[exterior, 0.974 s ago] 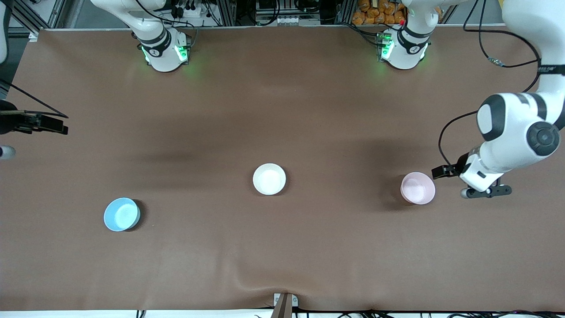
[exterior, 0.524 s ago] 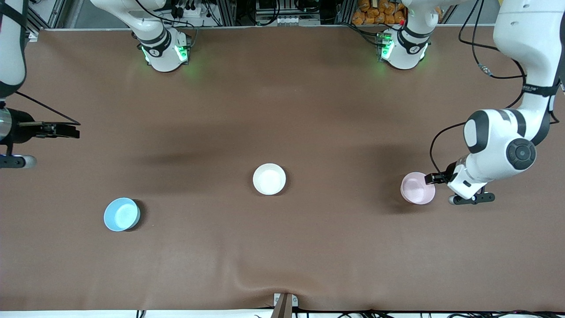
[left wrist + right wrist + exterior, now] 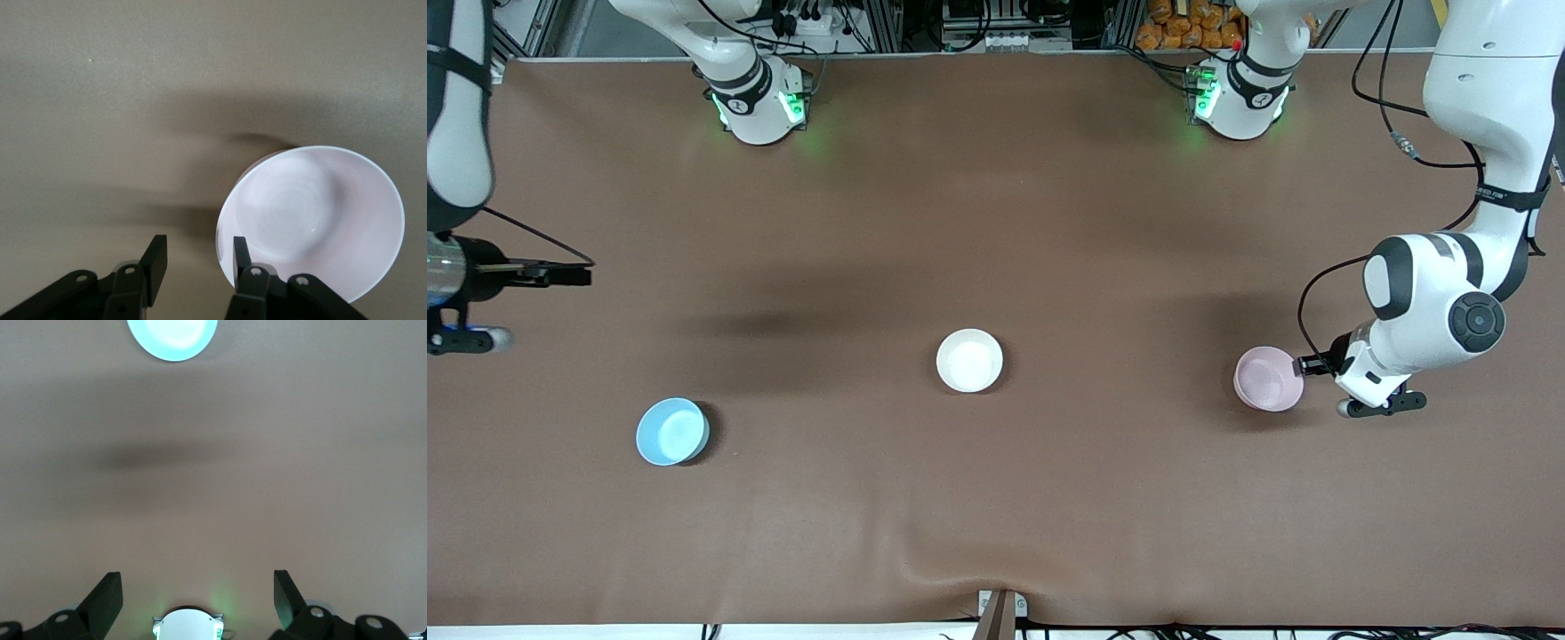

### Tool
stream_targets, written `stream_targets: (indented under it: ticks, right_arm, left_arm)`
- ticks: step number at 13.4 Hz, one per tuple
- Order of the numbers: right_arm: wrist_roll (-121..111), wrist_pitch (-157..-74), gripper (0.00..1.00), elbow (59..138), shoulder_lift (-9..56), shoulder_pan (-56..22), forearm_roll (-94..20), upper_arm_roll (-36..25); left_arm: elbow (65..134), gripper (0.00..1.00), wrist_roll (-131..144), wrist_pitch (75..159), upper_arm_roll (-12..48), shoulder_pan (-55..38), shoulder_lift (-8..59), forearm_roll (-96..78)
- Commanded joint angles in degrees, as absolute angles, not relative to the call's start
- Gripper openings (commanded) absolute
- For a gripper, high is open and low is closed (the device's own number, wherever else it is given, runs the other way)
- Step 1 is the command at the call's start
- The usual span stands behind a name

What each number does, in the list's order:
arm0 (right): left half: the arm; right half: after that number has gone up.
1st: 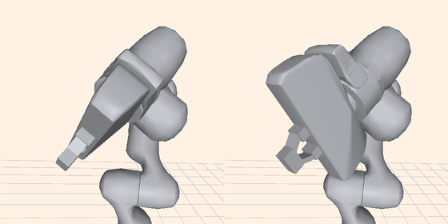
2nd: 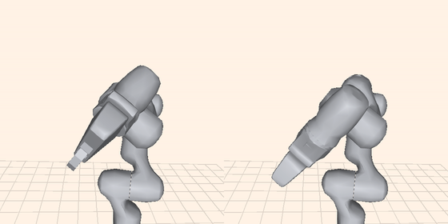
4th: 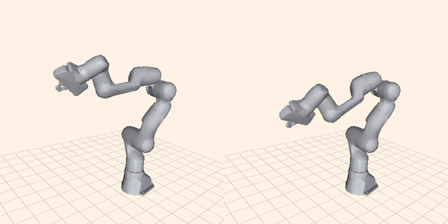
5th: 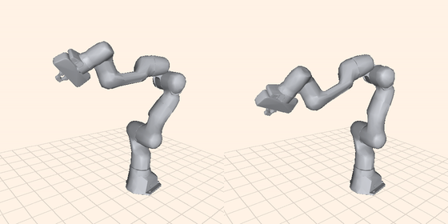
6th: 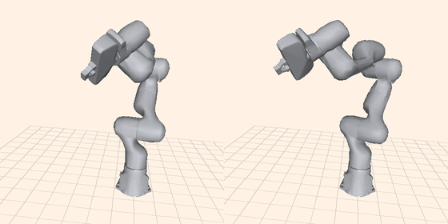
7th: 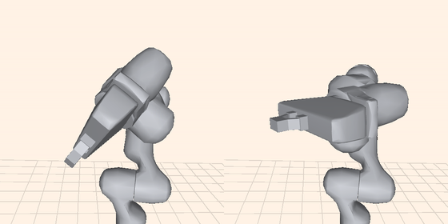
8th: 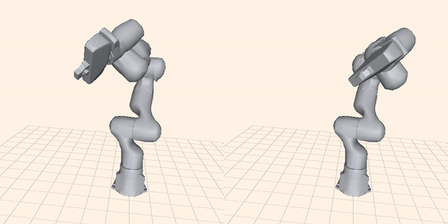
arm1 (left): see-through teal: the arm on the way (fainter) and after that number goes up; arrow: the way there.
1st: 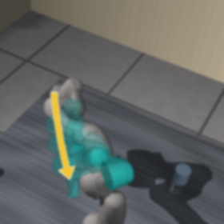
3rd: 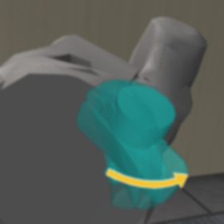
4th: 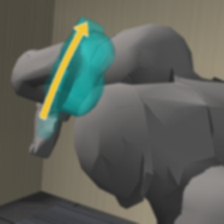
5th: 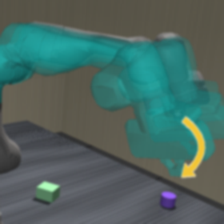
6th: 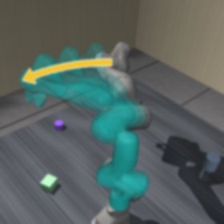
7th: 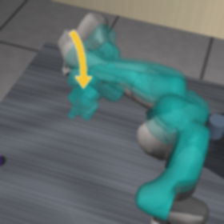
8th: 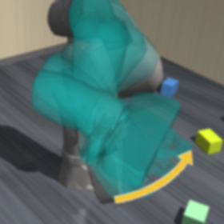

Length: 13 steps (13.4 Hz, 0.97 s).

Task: Stack pink and blue bowls on white bowl
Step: 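Close the left gripper on the pink bowl rim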

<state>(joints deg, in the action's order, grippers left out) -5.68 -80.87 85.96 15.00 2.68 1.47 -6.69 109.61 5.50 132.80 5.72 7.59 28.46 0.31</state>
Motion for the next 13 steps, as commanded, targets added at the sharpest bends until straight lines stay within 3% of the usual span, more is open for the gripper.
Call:
stream_targets:
  ticks: [1, 9, 13]
  right_arm:
    - [-5.7, -79.7, 1.00, 84.6, 15.5, 3.4, 1.1, -6.2]
    - [-5.6, -80.1, 1.00, 84.7, 15.6, 3.4, 1.0, -6.2]
    - [-5.6, -80.0, 1.00, 84.6, 15.6, 3.3, 1.0, -6.2]
  left_arm:
    - [108.9, 0.46, 5.1, 133.3, 5.9, 7.6, 28.7, -0.3]
    - [108.5, 0.41, 5.3, 135.2, 5.9, 7.1, 30.2, -0.4]
    - [108.2, 0.28, 5.4, 135.2, 6.0, 6.9, 30.7, -0.4]
